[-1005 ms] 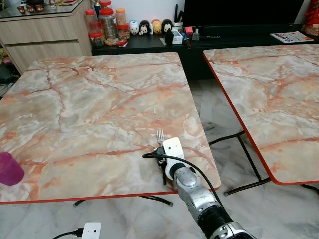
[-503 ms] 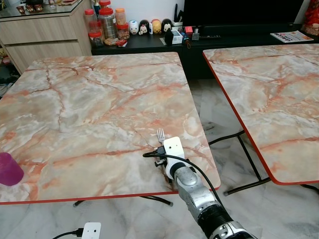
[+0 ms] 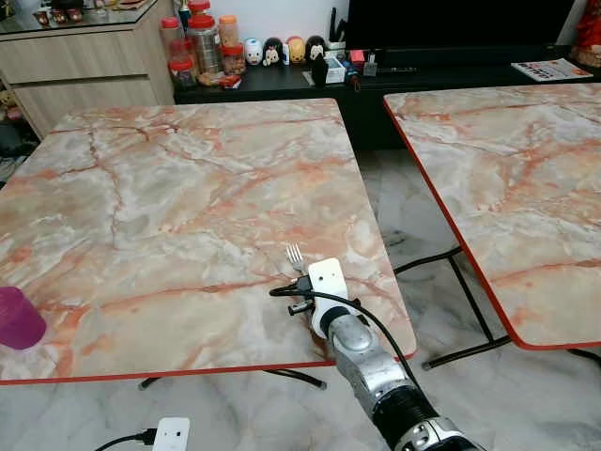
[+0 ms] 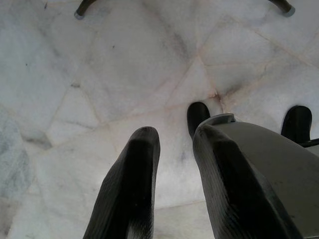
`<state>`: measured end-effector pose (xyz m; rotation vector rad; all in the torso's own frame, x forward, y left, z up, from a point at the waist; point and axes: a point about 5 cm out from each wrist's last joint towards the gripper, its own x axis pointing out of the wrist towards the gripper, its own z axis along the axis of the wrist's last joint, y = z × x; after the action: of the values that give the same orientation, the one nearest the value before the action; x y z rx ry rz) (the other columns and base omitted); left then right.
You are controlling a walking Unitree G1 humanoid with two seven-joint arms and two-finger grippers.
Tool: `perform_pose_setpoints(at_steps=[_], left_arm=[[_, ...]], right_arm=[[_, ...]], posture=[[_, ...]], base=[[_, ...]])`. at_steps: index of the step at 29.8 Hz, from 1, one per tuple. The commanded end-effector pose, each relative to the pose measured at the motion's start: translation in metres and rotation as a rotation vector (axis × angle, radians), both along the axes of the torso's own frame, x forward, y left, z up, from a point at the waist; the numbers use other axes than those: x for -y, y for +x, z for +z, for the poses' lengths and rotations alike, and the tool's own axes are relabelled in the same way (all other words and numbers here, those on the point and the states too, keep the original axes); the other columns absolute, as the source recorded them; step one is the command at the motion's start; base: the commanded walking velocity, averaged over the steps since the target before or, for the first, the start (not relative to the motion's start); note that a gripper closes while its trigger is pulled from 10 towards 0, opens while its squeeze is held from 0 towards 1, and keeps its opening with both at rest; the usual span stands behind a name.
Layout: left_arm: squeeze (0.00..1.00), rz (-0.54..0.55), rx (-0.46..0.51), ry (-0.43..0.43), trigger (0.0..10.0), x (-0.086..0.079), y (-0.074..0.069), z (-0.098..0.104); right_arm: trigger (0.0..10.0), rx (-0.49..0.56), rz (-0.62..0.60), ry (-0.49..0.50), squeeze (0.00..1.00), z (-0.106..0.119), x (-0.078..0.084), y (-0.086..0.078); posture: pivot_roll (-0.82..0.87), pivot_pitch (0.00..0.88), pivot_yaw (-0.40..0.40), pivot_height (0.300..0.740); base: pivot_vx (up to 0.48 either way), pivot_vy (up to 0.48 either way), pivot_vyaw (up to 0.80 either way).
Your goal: Setting the table
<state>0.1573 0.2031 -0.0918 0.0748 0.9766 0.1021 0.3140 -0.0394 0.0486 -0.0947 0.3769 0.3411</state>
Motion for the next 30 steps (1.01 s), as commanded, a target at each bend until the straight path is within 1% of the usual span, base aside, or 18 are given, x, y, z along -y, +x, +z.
perform_pose_setpoints(at_steps=[1, 6, 8, 10, 11, 12, 13, 18, 24, 26, 28, 30], left_arm=[[0.00, 0.005, -0.015, 0.005, 10.0, -0.004, -0.002, 0.000], [0.00, 0.001, -0.015, 0.007, 10.0, -0.005, -0.002, 0.000], [0.00, -0.001, -0.015, 0.009, 10.0, -0.005, -0.002, 0.000], [0.00, -0.002, -0.015, 0.011, 10.0, -0.005, -0.002, 0.000], [0.00, -0.002, -0.015, 0.011, 10.0, -0.005, -0.002, 0.000], [0.00, -0.004, -0.015, 0.012, 10.0, -0.005, -0.002, 0.000], [0.00, -0.005, -0.015, 0.013, 10.0, -0.006, -0.002, 0.000], [0.00, -0.007, -0.014, 0.014, 10.0, -0.005, -0.002, 0.000], [0.00, -0.006, -0.009, 0.023, 10.0, -0.005, -0.001, 0.000], [0.00, -0.007, -0.004, 0.036, 10.0, -0.006, 0.000, 0.001], [0.00, -0.011, -0.001, 0.039, 10.0, -0.005, 0.000, 0.001], [0.00, -0.014, 0.003, 0.041, 10.0, -0.004, 0.001, 0.001]], right_arm=[[0.0, 0.006, 0.047, 0.058, 0.00, 0.014, -0.030, 0.002], [0.0, 0.065, 0.063, 0.022, 0.00, 0.019, -0.030, 0.004], [0.0, 0.085, 0.060, 0.035, 0.00, 0.023, -0.031, 0.006], [0.0, 0.153, 0.066, 0.047, 0.00, 0.033, -0.032, 0.009], [0.0, 0.153, 0.066, 0.047, 0.00, 0.033, -0.032, 0.009], [10.0, 0.202, 0.060, 0.056, 0.00, 0.040, -0.031, 0.010], [10.0, 0.232, 0.053, 0.059, 0.00, 0.044, -0.031, 0.012], [10.0, 0.272, 0.042, 0.091, 0.00, 0.051, -0.030, 0.013], [10.0, 0.375, 0.044, 0.106, 0.00, 0.063, -0.029, 0.014], [10.0, 0.415, 0.032, 0.117, 0.00, 0.066, -0.024, 0.014], [10.0, 0.428, 0.026, 0.127, 0.00, 0.068, -0.022, 0.014], [10.0, 0.459, 0.023, 0.130, 0.00, 0.071, -0.018, 0.014]], posture=[[0.04, 0.028, 0.023, 0.740], [0.04, 0.021, 0.023, 0.740], [0.04, 0.018, 0.025, 0.740], [0.04, 0.014, 0.026, 0.740], [0.04, 0.014, 0.026, 0.740], [0.04, 0.013, 0.026, 0.740], [0.04, 0.013, 0.026, 0.740], [0.04, 0.011, 0.027, 0.740], [0.04, 0.018, 0.026, 0.740], [0.04, 0.021, 0.025, 0.740], [0.03, 0.027, 0.023, 0.740], [0.03, 0.030, 0.021, 0.740]], base=[[0.000, 0.000, 0.00], [0.000, 0.000, 0.00], [0.000, 0.000, 0.00], [0.000, 0.000, 0.00], [0.000, 0.000, 0.00], [0.000, 0.000, 0.00], [0.000, 0.000, 0.00], [0.000, 0.000, 0.00], [0.000, 0.000, 0.00], [0.000, 0.000, 0.00], [0.000, 0.000, 0.00], [0.000, -0.274, 0.00]])
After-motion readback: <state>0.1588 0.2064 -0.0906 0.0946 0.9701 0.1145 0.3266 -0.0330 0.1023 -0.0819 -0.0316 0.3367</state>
